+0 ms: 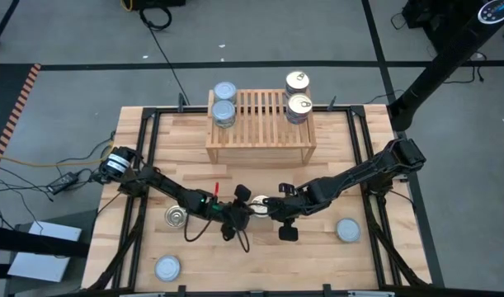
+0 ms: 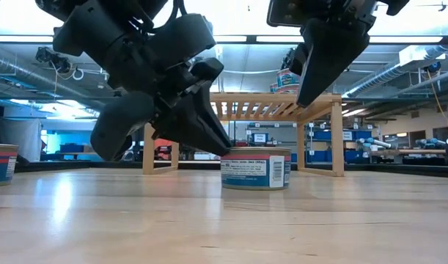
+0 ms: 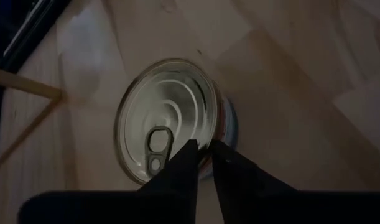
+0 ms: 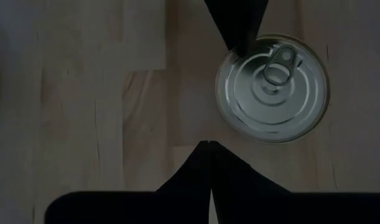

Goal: Stack canned seafood by type on shelf
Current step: Put the blue tuna can on the shelf

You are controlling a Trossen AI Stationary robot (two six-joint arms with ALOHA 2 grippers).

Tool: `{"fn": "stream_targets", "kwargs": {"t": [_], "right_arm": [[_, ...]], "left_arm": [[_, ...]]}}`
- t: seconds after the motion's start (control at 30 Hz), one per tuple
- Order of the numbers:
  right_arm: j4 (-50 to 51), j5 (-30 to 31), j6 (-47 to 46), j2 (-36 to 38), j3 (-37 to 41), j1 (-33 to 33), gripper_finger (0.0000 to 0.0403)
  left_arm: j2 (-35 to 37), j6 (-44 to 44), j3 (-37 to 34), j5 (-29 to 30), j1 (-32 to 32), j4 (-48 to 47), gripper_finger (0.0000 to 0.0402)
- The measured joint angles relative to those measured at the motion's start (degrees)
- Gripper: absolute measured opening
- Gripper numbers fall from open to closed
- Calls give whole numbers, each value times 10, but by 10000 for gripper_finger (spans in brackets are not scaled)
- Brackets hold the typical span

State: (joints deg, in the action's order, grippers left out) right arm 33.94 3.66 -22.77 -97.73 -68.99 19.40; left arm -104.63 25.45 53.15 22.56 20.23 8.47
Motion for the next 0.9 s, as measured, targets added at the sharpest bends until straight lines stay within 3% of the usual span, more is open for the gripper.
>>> {"fn": "stream_targets", "kwargs": {"t": [0.27,0.47,0.7,0.9], "right_arm": [[0,0,0,0,0,1,15],[4,9,3,11,0,16,18],[8,110,17,14,0,65,69],[7,264,40,13,7,132,153]], "left_arm": [[1,28,3,-14,1,-5,4],[0,-14,38,-100,-5,-39,2],[-1,-69,76,-127,-17,-71,1],[-1,-134,83,-164,-32,-55,1]]}}
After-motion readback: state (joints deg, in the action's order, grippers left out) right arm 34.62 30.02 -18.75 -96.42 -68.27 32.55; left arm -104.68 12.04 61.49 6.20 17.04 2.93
